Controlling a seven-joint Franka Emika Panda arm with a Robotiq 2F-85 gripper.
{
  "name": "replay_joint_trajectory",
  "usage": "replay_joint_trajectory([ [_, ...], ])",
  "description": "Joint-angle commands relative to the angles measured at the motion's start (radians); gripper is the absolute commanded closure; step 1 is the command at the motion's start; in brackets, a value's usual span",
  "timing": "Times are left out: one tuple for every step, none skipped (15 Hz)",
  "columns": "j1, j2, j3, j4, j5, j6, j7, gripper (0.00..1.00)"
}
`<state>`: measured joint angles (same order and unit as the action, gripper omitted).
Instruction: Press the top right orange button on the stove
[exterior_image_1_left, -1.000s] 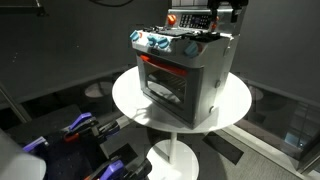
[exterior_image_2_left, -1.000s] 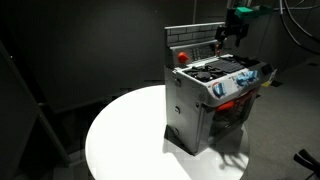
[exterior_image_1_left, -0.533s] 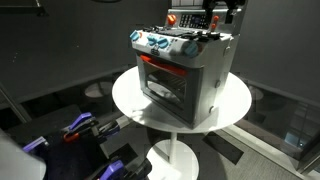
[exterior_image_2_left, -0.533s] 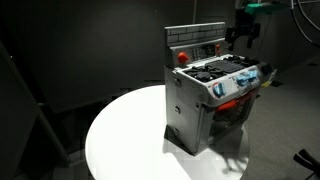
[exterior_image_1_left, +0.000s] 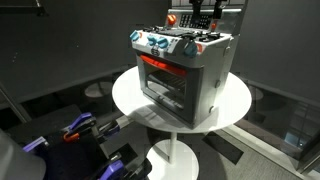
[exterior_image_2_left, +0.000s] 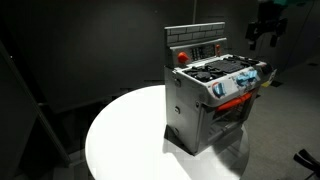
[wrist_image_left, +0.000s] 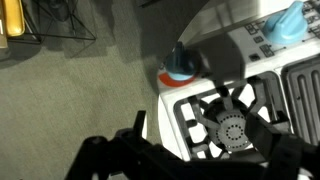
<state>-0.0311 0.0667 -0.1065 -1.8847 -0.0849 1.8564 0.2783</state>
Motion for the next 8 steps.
replay_joint_trajectory([
  [-0.016, -0.164, 0.009, -0.194, -0.028, 0.068, -0.002, 0.0],
  [-0.02, -0.196, 0.01, -0.23, -0.026, 0.079, -0.006, 0.0],
  [-0.024, -0.228, 0.011, -0.267, -0.022, 0.09, -0.01, 0.0],
  [-0.028, -0.257, 0.011, -0.3, -0.021, 0.1, -0.015, 0.0],
  [-0.032, -0.283, 0.013, -0.329, -0.022, 0.114, -0.015, 0.0],
  [-0.036, -0.305, 0.014, -0.354, -0.021, 0.121, -0.017, 0.0],
  [-0.04, -0.324, 0.015, -0.375, -0.021, 0.129, -0.018, 0.0],
  [-0.044, -0.34, 0.017, -0.39, -0.021, 0.128, -0.018, 0.0],
])
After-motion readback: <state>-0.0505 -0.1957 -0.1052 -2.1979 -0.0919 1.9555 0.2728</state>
